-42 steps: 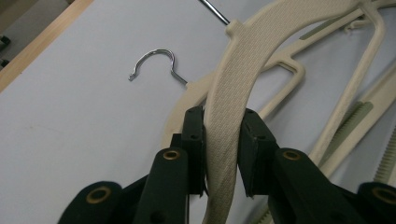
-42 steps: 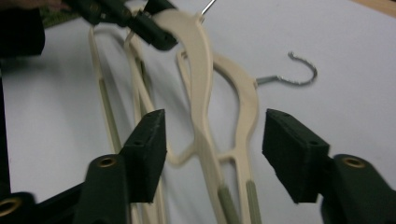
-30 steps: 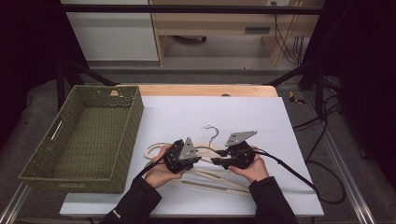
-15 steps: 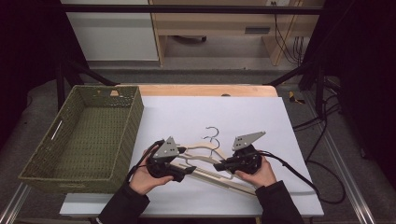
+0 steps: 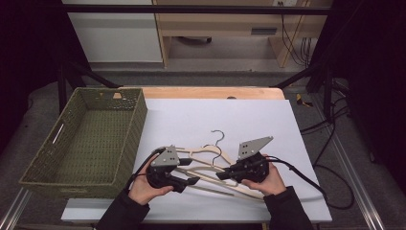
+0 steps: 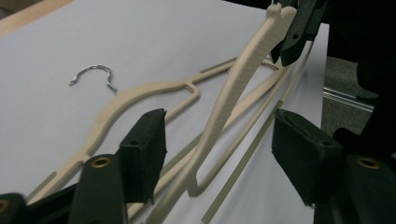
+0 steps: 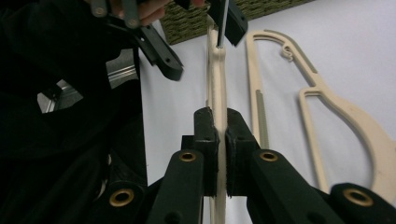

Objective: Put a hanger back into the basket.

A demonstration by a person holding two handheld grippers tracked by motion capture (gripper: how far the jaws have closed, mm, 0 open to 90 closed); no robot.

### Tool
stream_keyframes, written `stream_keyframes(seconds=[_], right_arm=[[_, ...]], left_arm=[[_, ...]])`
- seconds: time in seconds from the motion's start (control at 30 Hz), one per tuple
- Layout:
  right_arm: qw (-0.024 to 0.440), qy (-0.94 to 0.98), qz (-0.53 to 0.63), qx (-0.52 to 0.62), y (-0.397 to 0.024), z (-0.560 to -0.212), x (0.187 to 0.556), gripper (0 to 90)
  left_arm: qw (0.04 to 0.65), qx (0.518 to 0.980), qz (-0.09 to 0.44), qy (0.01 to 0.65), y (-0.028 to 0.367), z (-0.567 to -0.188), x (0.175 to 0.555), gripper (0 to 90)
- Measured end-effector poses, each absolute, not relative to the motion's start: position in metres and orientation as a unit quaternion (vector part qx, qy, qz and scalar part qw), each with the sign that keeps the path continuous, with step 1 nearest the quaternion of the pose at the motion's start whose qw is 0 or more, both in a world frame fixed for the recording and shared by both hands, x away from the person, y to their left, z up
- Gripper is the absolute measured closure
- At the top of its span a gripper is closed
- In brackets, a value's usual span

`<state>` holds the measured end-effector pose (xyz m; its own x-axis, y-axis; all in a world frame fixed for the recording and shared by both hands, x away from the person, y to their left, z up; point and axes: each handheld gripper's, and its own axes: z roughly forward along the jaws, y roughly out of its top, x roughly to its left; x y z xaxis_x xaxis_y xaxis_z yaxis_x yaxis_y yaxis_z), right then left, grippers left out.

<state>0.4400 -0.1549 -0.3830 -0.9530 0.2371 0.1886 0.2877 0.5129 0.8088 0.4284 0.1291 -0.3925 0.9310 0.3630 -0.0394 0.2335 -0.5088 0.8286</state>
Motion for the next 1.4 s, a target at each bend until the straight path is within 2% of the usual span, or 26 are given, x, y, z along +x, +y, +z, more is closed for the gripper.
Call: stream_keyframes(seconds=[0.37,0.57,0.8,0.9,1.03,1.27,1.4], right_arm=[[0.042,-0.883,-0.451,-0.125,-0.143,-0.389,0.437,86.1],[0.016,-0.879,-0.458,-0.132,-0.144,-0.389,0.437,81.7],[-0.044,-0.866,-0.475,-0.148,-0.145,-0.387,0.437,63.0],[-0.068,-0.859,-0.484,-0.153,-0.146,-0.387,0.437,55.9],[-0.091,-0.850,-0.493,-0.162,-0.151,-0.383,0.436,40.6],[-0.146,-0.809,-0.521,-0.231,-0.184,-0.374,0.434,18.8],[-0.160,-0.788,-0.531,-0.268,-0.201,-0.374,0.432,14.3]], left_arm=[[0.446,0.880,0.058,0.150,0.124,-0.399,0.426,72.5],[0.447,0.880,0.063,0.151,0.125,-0.395,0.421,77.3],[0.455,0.875,0.044,0.156,0.123,-0.391,0.417,84.6],[0.454,0.874,0.052,0.163,0.123,-0.391,0.416,85.4],[0.459,0.868,0.063,0.178,0.125,-0.389,0.416,85.5],[0.471,0.850,0.107,0.209,0.136,-0.378,0.415,85.5],[0.473,0.843,0.122,0.224,0.141,-0.373,0.415,85.6]])
